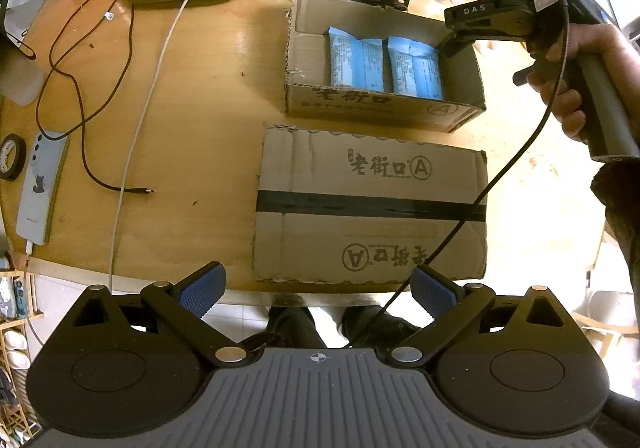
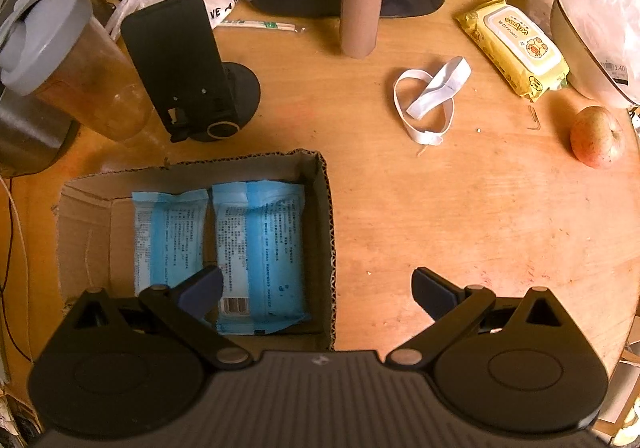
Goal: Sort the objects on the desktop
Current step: 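Raise the open right gripper up out of the box, then move the right gripper away from the box toward the closed cardboard box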
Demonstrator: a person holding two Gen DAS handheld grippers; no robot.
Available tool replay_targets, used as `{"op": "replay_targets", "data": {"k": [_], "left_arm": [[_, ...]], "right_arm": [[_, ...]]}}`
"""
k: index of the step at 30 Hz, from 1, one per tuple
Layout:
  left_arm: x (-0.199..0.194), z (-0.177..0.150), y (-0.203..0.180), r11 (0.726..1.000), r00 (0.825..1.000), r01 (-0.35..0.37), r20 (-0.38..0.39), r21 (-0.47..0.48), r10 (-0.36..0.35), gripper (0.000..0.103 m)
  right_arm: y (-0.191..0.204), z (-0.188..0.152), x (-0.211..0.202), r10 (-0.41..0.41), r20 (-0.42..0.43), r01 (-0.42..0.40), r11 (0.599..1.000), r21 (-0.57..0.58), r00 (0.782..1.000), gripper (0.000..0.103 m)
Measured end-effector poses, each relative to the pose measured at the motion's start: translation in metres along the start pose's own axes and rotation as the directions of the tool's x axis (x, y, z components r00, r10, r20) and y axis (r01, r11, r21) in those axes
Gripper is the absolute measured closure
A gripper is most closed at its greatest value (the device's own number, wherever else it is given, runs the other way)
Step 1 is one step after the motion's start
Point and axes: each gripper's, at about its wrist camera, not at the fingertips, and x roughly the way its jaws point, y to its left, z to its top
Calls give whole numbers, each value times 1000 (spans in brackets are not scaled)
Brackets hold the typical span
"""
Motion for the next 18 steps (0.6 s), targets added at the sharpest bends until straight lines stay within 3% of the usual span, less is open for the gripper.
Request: {"op": "replay_targets", "data": {"k": [18], "left_arm": [[4,3,1,1000,1000,0,-8,-3,0,2]], "right_arm": [[-4,3,1,-1,-4,1,1000,22,1000,0]]}}
